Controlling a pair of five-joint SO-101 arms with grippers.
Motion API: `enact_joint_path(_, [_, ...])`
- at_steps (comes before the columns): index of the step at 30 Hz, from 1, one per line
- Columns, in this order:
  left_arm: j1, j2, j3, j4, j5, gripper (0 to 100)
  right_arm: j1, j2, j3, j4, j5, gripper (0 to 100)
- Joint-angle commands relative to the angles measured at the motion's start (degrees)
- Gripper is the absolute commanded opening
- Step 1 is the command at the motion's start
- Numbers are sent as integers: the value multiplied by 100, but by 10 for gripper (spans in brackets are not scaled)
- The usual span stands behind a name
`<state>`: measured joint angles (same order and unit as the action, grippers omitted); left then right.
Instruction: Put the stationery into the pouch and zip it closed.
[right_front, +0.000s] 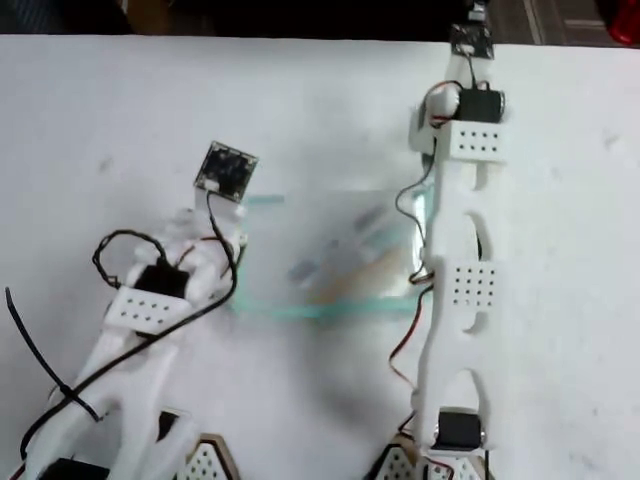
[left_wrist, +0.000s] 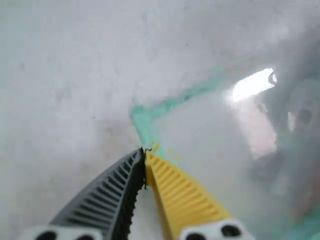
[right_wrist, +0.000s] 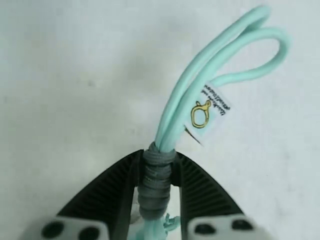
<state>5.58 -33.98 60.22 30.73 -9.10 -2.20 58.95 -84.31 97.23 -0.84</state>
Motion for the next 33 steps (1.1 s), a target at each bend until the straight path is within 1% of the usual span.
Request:
enact_joint_path(1, [48,-31,-88,-35,-79,24,-198,-831,-237,171,-9,16])
enact_joint_path(5, [48,-31,-88,-35,-79,24,-242,-1481,53,171,-9,16])
enact_joint_path(11, [48,-31,-105,-35,-62,24,-365,-2809,1512,163,-35,16])
enact_joint_path(18, [40,-40,-114,26,-44,24,-1138,-4312,2980,145,-18,16])
enact_joint_path(20, [40,-40,-237,229,-35,24,-1323,-4620,3262,136,-9,16])
enact_joint_path(22, [31,-40,-466,615,-35,24,-1429,-4892,3473,136,-9,16])
enact_joint_path(25, [-163,-40,-897,1204,-9,24,-1455,-5253,3604,136,-9,16])
enact_joint_path(30, [-673,-40,-1310,1697,554,24,-1560,-5815,3596,127,18,17])
enact_joint_path(31, [-743,-40,-1371,1767,607,24,-1640,-5912,3596,127,97,17])
enact_joint_path(33, [-778,-40,-1512,1943,624,24,-1868,-6097,3596,127,501,17])
